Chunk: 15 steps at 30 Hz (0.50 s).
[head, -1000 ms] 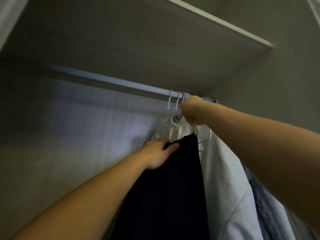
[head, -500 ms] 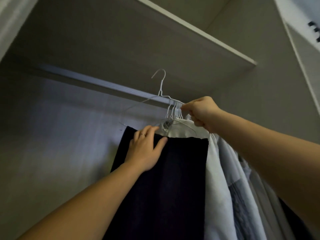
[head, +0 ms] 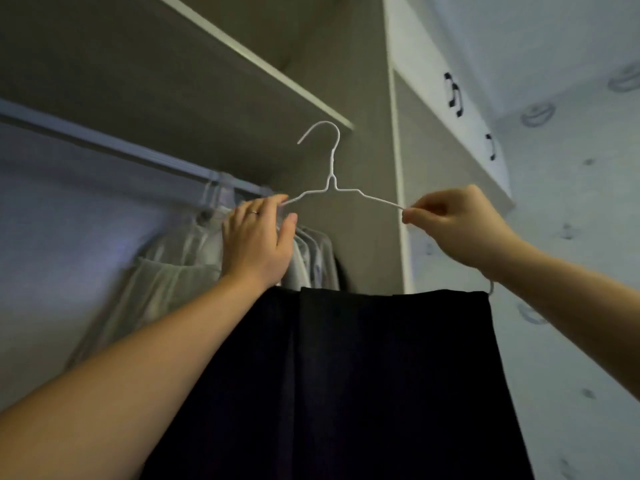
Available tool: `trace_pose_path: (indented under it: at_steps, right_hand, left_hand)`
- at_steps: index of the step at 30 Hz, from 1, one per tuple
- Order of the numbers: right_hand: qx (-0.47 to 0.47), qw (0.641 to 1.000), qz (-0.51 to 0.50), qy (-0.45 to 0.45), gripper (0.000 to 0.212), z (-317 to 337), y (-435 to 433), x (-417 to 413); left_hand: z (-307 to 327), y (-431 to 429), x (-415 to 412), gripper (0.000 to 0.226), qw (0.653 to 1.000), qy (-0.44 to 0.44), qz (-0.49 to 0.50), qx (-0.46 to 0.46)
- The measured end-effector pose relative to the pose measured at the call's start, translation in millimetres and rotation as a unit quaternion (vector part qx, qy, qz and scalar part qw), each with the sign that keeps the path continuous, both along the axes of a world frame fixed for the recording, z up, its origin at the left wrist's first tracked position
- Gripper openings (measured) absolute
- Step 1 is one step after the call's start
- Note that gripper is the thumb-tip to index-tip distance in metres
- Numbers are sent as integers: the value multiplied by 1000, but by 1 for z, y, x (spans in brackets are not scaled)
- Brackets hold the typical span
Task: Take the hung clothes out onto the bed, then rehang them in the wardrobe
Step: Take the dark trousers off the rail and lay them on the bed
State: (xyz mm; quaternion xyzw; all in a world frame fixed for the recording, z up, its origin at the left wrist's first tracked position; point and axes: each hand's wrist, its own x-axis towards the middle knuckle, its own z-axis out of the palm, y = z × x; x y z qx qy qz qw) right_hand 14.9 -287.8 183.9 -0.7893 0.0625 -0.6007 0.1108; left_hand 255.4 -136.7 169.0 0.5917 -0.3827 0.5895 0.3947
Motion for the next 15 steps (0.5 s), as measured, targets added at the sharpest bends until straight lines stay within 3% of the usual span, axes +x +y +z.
trace_pose_path:
  at_steps: [8, 15]
  right_hand:
    - [0, 978, -200, 59, 19, -69, -76, -201]
    - [49, 937, -340, 64, 21, -149, -105, -399]
  left_hand:
    - [-74, -134, -155, 37, 964, 30, -214, 153]
    - [-142, -254, -319, 43, 861, 77, -409, 292]
